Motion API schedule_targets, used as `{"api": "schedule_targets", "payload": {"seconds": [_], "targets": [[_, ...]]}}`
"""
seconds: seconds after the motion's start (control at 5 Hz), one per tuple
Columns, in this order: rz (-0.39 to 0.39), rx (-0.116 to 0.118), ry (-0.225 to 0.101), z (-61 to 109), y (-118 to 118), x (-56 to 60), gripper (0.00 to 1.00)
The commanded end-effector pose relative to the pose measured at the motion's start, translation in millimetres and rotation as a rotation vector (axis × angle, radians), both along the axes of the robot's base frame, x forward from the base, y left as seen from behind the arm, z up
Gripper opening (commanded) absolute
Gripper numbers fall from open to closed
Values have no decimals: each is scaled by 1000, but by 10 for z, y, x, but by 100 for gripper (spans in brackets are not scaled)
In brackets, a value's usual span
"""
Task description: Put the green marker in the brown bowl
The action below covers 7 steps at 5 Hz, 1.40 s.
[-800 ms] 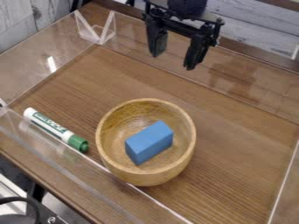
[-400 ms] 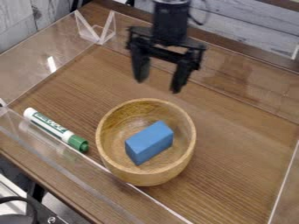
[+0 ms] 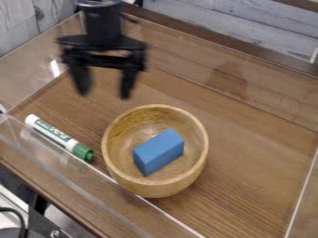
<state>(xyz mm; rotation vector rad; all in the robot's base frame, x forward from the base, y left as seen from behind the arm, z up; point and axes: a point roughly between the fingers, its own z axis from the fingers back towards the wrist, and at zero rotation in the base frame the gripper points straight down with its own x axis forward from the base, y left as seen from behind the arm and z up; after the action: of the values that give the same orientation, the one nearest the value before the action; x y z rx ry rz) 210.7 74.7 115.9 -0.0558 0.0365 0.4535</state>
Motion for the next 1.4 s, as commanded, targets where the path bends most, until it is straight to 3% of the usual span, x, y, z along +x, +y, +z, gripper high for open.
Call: {"api": "schedule_targets", "payload": {"seconds": [0.0, 0.2, 0.4, 1.2], "targets": [[82, 6, -48, -23, 210, -189, 100], [162, 0, -57, -134, 360, -340, 100], [246, -7, -59, -241, 420, -342, 100], [314, -31, -14, -486, 290, -334, 100]]}}
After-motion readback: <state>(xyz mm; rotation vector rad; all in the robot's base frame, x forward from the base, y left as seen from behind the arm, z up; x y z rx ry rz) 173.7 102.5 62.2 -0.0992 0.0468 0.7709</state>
